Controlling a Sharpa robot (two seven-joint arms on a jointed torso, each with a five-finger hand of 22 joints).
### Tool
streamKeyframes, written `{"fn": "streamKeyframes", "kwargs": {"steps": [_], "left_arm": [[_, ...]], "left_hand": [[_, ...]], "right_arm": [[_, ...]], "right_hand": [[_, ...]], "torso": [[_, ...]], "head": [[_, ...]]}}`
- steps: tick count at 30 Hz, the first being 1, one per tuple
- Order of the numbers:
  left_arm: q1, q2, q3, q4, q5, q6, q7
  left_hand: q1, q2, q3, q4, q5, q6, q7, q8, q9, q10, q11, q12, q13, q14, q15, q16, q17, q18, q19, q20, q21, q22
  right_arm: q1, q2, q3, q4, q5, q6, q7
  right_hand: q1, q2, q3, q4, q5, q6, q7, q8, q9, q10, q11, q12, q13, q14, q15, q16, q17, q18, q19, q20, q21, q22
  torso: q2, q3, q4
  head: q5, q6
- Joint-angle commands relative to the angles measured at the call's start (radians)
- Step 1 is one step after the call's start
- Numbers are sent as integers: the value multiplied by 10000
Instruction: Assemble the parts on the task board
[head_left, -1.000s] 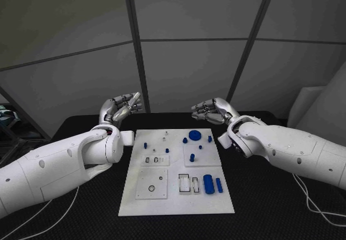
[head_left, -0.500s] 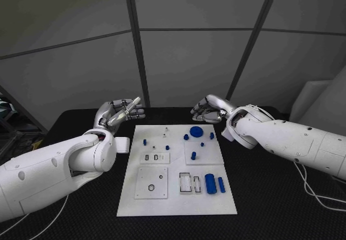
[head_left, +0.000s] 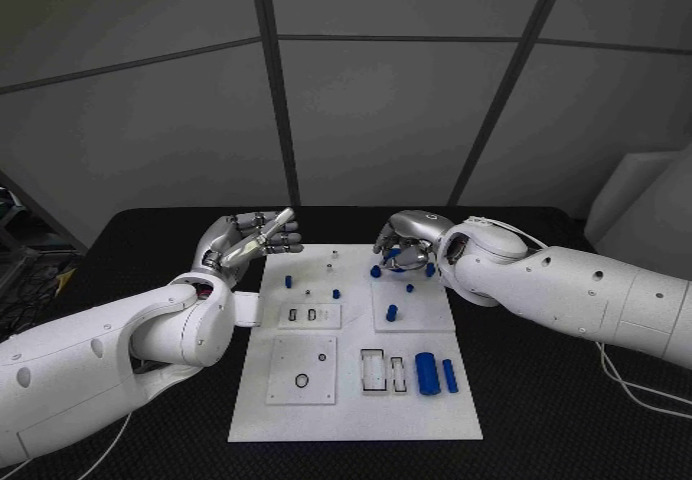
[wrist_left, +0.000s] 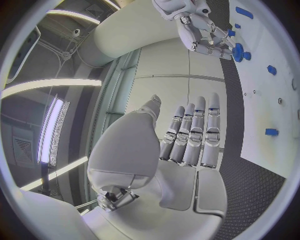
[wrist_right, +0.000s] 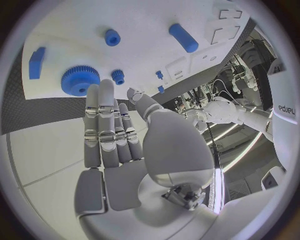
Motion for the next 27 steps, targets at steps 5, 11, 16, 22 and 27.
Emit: {"fn": "streamKeyframes", "kwargs": {"steps": [5,11,16,22,27], "left_arm": [[16,-26,14,87,-16,233,-25],[17,-46,15,104,-14,233,-16],[17,-61,15,125,-14,236,-13],[18,-70,16,155,-14,235,-10],[18,-58,16,142,-13,240,-9]], "left_hand": [[-29,109,-14,-91,13,71,4,-60,-21,54,41,-59,-13,68,7,-80,18,43,67,-8,56,14],[-37,113,-22,-96,13,67,9,-74,-26,48,45,-79,-15,69,9,-97,19,41,76,-11,58,13],[-38,114,-24,-97,13,68,9,-76,-26,48,45,-82,-15,70,9,-100,19,41,79,-11,59,13],[-39,116,-25,-99,13,69,8,-78,-27,49,45,-85,-15,72,9,-102,20,41,81,-11,59,13],[-38,115,-27,-103,14,69,6,-81,-27,48,45,-90,-15,74,9,-105,20,41,85,-12,61,13]], "right_arm": [[35,38,9,73,-878,741,-491],[35,101,8,8,-905,860,-501],[36,182,7,-97,-910,888,-503],[36,305,6,-240,-912,895,-480],[36,393,5,-340,-895,934,-462]], "right_hand": [[43,-210,27,214,-87,-163,-5,-39,-2,-149,27,-22,17,406,1,624,494,109,-172,2,438,285],[61,-221,31,294,-104,-201,-9,-39,-2,-244,39,-32,11,368,11,782,632,109,-236,14,551,362],[91,-194,58,324,-99,-199,-10,-34,0,-252,41,-25,12,357,10,848,688,111,-256,17,602,395],[96,-138,116,425,-80,-178,-8,-23,5,-225,39,-12,16,342,11,994,807,114,-288,20,717,469],[108,-109,194,519,-59,-142,-22,-15,9,-169,26,-8,18,338,2,1156,930,118,-312,17,838,547]], "torso": [[161,-20,39],[191,-18,37],[205,-20,59],[238,-12,45],[257,-3,27]], "head": [[-46,27],[-73,-26],[-63,-27],[-42,-23],[-42,-27]]}}
